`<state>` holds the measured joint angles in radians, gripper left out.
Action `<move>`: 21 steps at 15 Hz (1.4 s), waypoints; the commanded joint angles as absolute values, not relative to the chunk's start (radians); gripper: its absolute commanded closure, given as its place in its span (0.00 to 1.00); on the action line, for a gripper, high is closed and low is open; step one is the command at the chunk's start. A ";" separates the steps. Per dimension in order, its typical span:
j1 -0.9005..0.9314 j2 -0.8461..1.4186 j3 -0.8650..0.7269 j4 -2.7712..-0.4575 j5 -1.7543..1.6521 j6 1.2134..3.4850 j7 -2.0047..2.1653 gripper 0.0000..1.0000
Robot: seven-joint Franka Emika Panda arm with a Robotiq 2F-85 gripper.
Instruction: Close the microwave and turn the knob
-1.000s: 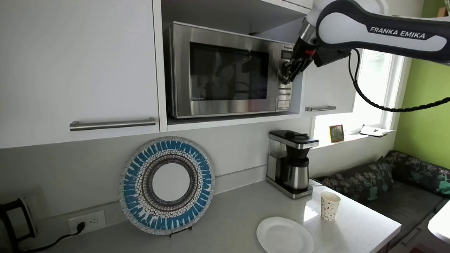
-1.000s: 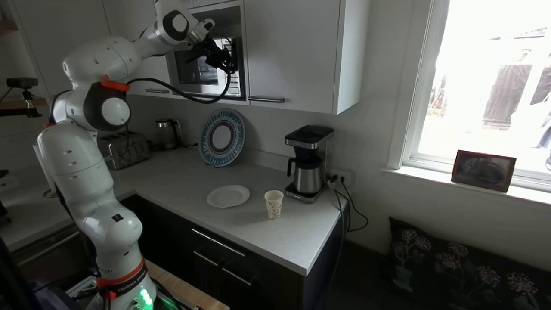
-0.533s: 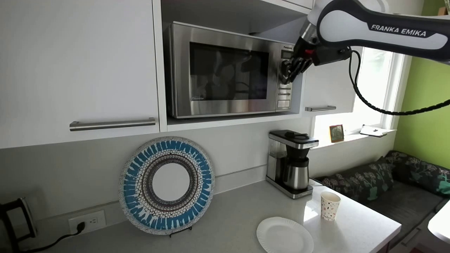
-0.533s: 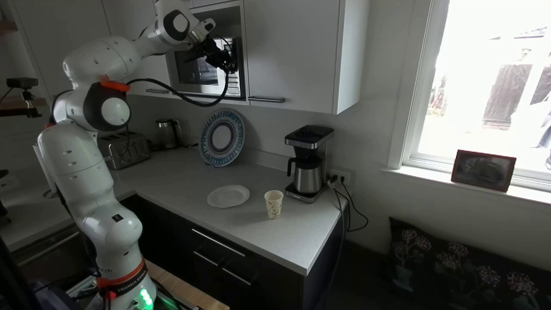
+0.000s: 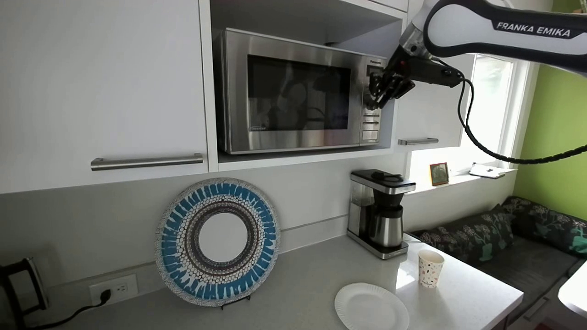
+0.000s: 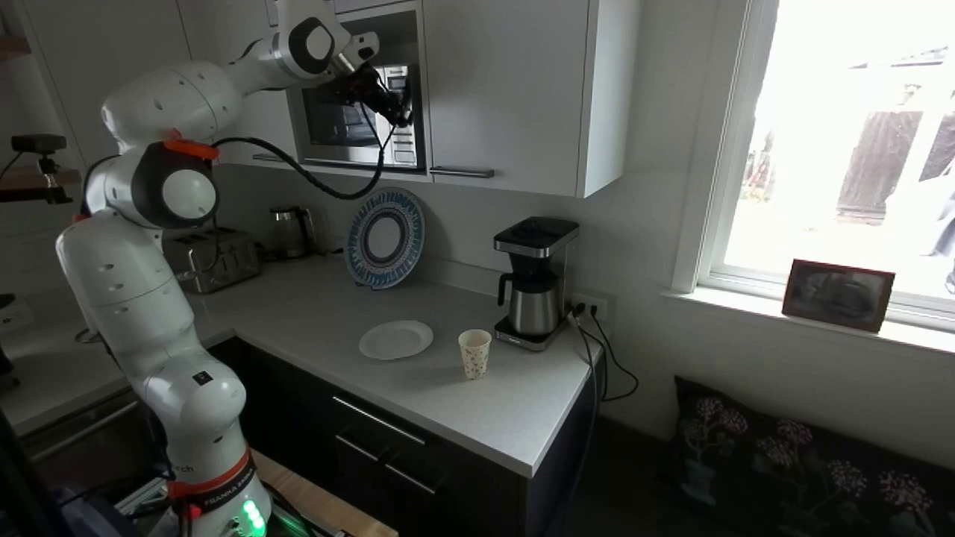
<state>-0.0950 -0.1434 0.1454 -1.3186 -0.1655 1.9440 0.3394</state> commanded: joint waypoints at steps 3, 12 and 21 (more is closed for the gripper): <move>-0.117 -0.204 0.112 -1.432 -0.101 2.066 0.512 0.92; -0.117 -0.262 0.091 -1.547 -0.065 2.188 0.686 0.92; -0.104 -0.326 0.056 -1.574 -0.119 2.174 0.607 0.00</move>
<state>-0.1040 -0.2802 0.0638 -1.5340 -0.0955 2.1727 0.6529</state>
